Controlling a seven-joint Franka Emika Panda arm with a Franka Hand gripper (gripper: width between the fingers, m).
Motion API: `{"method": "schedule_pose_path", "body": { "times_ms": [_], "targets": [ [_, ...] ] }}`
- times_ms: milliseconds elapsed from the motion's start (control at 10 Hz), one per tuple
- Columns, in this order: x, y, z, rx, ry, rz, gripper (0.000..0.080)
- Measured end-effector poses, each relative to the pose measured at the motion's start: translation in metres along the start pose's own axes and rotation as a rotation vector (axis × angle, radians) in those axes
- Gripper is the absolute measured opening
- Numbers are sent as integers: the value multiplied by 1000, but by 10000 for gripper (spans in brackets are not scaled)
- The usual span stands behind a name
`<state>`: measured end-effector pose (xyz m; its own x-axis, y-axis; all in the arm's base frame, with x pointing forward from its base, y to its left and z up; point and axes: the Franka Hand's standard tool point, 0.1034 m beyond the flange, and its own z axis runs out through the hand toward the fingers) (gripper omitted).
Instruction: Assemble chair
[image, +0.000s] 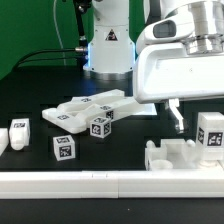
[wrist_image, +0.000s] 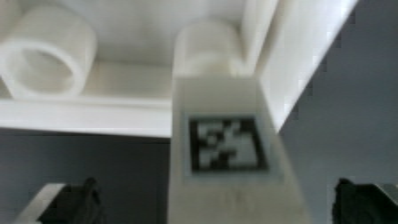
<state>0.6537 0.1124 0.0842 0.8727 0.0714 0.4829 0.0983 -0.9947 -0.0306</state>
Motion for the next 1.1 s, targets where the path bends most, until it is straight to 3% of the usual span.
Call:
{"method": "schedule_pose_path", "body": {
  "times_ms": [200, 500, 700, 800, 900, 1000, 1100],
  "targets": [
    [-2, -7, 5, 20, -176, 33, 649],
    [-16, 0, 1, 34, -390, 42, 649],
    [-13, 1, 0, 35, -409, 56, 645],
    [-13, 1, 0, 33, -410, 66, 473],
    [-13, 1, 0, 31, -410, 79, 473],
    [-13, 0, 0, 12, -412, 180, 301],
    [-13, 0, 0, 5, -412, 213, 301]
  ]
}}
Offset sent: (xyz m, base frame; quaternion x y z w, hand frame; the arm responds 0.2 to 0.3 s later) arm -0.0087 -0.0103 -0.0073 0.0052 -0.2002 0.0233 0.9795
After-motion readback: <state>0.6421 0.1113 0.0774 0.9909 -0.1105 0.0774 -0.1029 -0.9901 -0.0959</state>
